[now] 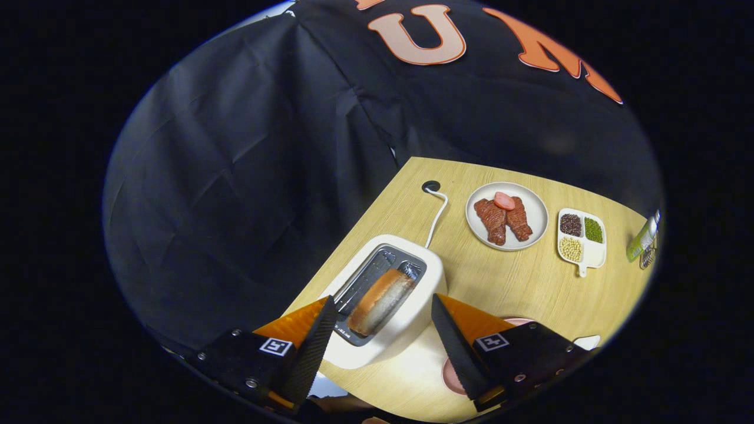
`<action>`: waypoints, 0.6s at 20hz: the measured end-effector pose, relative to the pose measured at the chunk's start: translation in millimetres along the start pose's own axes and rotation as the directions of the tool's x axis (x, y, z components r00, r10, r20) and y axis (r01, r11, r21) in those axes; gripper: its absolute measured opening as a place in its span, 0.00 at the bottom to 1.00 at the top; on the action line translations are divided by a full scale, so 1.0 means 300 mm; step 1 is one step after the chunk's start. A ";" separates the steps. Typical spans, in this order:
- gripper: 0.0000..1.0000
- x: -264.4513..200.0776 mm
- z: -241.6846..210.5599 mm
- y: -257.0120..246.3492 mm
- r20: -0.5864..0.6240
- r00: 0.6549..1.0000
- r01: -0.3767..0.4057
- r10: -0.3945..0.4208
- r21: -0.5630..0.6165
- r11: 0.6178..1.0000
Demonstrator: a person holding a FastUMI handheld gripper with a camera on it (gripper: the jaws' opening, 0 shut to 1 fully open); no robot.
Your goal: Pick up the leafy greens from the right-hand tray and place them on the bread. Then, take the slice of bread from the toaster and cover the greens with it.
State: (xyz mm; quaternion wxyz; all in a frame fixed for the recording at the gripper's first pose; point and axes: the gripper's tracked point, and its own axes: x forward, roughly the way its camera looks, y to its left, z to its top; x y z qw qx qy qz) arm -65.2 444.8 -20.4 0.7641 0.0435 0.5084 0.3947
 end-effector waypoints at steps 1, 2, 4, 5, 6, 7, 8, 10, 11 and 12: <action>0.97 0.021 -0.002 0.003 -0.017 1.000 0.007 -0.007 0.001 1.000; 0.96 0.036 -0.008 0.007 -0.042 0.999 0.010 -0.010 -0.003 1.000; 0.96 0.060 -0.019 0.011 -0.084 0.996 0.035 -0.036 -0.014 0.999; 0.96 0.076 -0.025 0.009 -0.101 0.994 0.050 -0.052 -0.022 0.999; 0.96 0.090 -0.029 0.007 -0.123 0.990 0.061 -0.064 -0.030 0.998; 0.96 0.106 -0.039 0.006 -0.141 0.987 0.070 -0.073 -0.029 0.997; 0.95 0.117 -0.048 0.013 -0.170 0.982 0.073 -0.076 -0.024 0.997; 0.88 0.132 -0.051 0.032 -0.200 0.977 0.077 -0.079 -0.018 0.997; 0.81 0.136 -0.043 0.027 -0.200 0.975 0.097 -0.100 -0.024 0.995; 0.79 0.140 -0.041 0.015 -0.215 0.968 0.127 -0.131 -0.032 0.991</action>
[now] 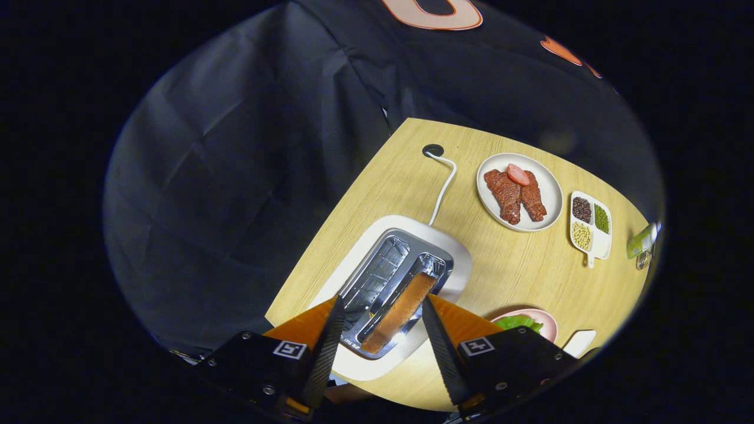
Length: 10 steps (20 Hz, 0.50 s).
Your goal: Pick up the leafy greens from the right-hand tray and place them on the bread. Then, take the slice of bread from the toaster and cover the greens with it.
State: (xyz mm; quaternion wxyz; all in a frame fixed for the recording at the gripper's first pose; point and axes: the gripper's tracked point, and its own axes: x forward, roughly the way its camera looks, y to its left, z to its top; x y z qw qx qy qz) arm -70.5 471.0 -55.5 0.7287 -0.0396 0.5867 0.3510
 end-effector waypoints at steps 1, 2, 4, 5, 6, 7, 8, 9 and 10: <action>0.73 0.004 -0.004 -0.003 -0.017 1.000 0.014 -0.014 0.006 1.000; 0.70 0.008 -0.015 -0.002 -0.037 0.999 0.028 -0.028 -0.001 1.000; 0.59 0.013 -0.009 -0.009 -0.053 0.997 0.063 -0.064 -0.020 0.998; 0.52 0.021 -0.017 -0.015 -0.066 0.995 0.074 -0.076 -0.026 0.997; 0.48 0.029 -0.023 -0.013 -0.082 0.994 0.072 -0.074 -0.020 0.997; 0.43 0.032 -0.025 -0.016 -0.087 0.994 0.071 -0.072 -0.011 0.997; 0.38 0.033 -0.017 -0.027 -0.081 0.994 0.074 -0.075 -0.015 0.997; 0.33 0.032 -0.010 -0.045 -0.076 0.994 0.083 -0.084 -0.019 0.996; 0.28 0.029 -0.005 -0.055 -0.069 0.994 0.082 -0.083 -0.021 0.996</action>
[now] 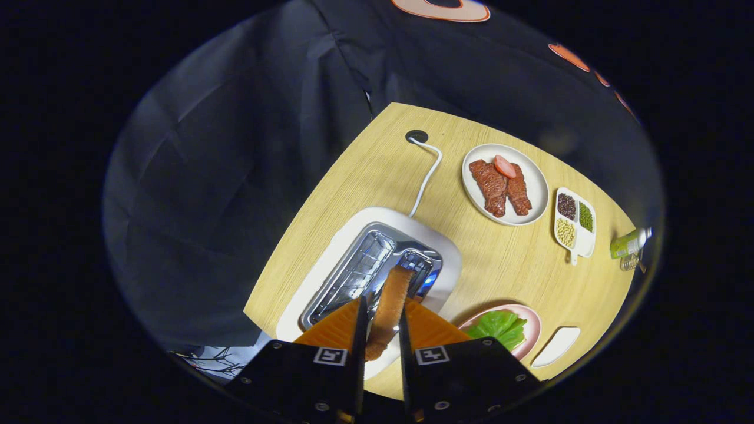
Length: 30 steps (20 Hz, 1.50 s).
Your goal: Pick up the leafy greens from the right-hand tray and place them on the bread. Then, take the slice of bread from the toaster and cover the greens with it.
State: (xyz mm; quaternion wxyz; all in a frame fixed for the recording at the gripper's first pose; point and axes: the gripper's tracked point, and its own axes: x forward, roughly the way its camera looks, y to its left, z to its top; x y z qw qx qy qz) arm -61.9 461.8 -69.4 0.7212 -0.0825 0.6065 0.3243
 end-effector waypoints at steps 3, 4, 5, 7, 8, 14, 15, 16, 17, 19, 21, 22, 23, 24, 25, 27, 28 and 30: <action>0.16 -0.025 0.006 -0.014 0.033 0.999 -0.027 0.027 0.000 1.000; 0.16 -0.040 0.010 -0.015 0.056 0.998 -0.037 0.037 -0.004 0.999; 0.15 -0.059 0.010 -0.012 0.079 0.995 -0.052 0.053 -0.018 0.998; 0.16 -0.097 -0.007 -0.012 0.119 0.989 -0.084 0.086 -0.024 0.996; 0.16 -0.122 -0.014 -0.014 0.137 0.985 -0.106 0.108 -0.021 0.994; 0.12 -0.266 -0.008 -0.040 0.286 0.934 -0.229 0.214 0.018 0.973; 0.12 -0.298 -0.009 -0.053 0.310 0.923 -0.247 0.229 0.018 0.969; 0.12 -0.320 -0.012 -0.057 0.327 0.911 -0.271 0.250 0.020 0.962; 0.12 -0.336 -0.021 -0.062 0.347 0.899 -0.294 0.266 0.030 0.955; 0.12 -0.362 -0.047 -0.081 0.368 0.878 -0.339 0.306 0.028 0.940; 0.12 -0.368 -0.081 -0.107 0.380 0.867 -0.359 0.322 0.029 0.933; 0.12 -0.365 -0.097 -0.126 0.383 0.865 -0.365 0.324 0.036 0.930; 0.12 -0.361 -0.117 -0.138 0.379 0.864 -0.374 0.331 0.044 0.926; 0.12 -0.356 -0.136 -0.150 0.377 0.862 -0.384 0.339 0.050 0.922; 0.12 -0.349 -0.151 -0.167 0.379 0.859 -0.393 0.345 0.057 0.918; 0.12 -0.346 -0.177 -0.196 0.393 0.849 -0.406 0.353 0.059 0.912; 0.12 -0.340 -0.188 -0.211 0.402 0.844 -0.409 0.355 0.056 0.911; 0.12 -0.331 -0.212 -0.239 0.422 0.836 -0.411 0.351 0.055 0.910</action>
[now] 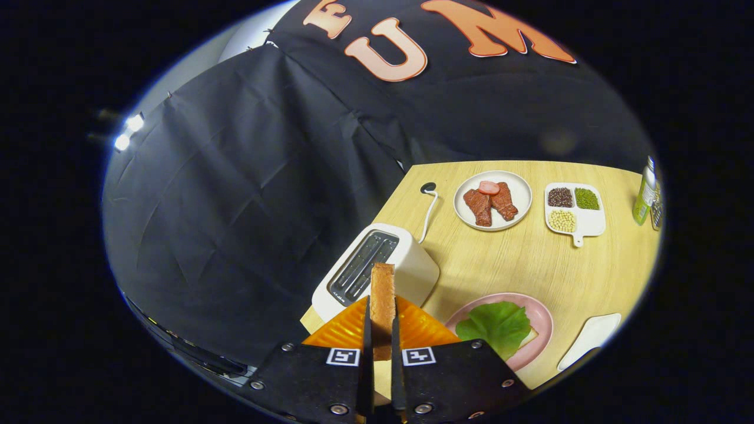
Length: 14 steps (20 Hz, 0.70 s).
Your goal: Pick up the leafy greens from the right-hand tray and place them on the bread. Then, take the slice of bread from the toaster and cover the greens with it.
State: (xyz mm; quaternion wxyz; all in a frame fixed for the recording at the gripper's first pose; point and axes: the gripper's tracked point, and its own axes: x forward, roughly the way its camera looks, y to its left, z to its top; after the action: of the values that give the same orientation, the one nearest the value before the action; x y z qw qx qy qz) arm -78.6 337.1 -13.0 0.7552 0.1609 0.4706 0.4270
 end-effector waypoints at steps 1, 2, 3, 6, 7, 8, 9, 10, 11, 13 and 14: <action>0.12 -0.008 -0.014 -0.017 0.008 1.000 -0.002 0.002 0.008 1.000; 0.12 -0.014 -0.031 -0.026 0.012 1.000 -0.008 0.008 0.020 1.000; 0.12 -0.021 -0.047 -0.037 0.012 1.000 -0.010 0.010 0.030 1.000; 0.12 -0.013 -0.085 -0.090 0.019 1.000 -0.012 0.012 0.036 0.999; 0.12 -0.009 -0.096 -0.107 0.021 1.000 -0.016 0.015 0.040 0.999; 0.12 -0.014 -0.103 -0.114 0.031 0.999 -0.021 0.019 0.052 0.998; 0.12 -0.016 -0.110 -0.126 0.044 0.999 -0.022 0.019 0.066 0.998; 0.12 -0.016 -0.114 -0.142 0.059 0.998 -0.023 0.018 0.079 0.997; 0.12 -0.021 -0.119 -0.160 0.073 0.997 -0.024 0.017 0.088 0.996; 0.12 -0.016 -0.138 -0.206 0.090 0.996 -0.016 0.005 0.121 0.993; 0.12 -0.010 -0.149 -0.226 0.091 0.996 -0.011 -0.002 0.135 0.991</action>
State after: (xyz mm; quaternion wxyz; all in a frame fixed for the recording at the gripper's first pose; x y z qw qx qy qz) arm -83.5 288.1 -77.7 0.7622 0.2320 0.4632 0.3881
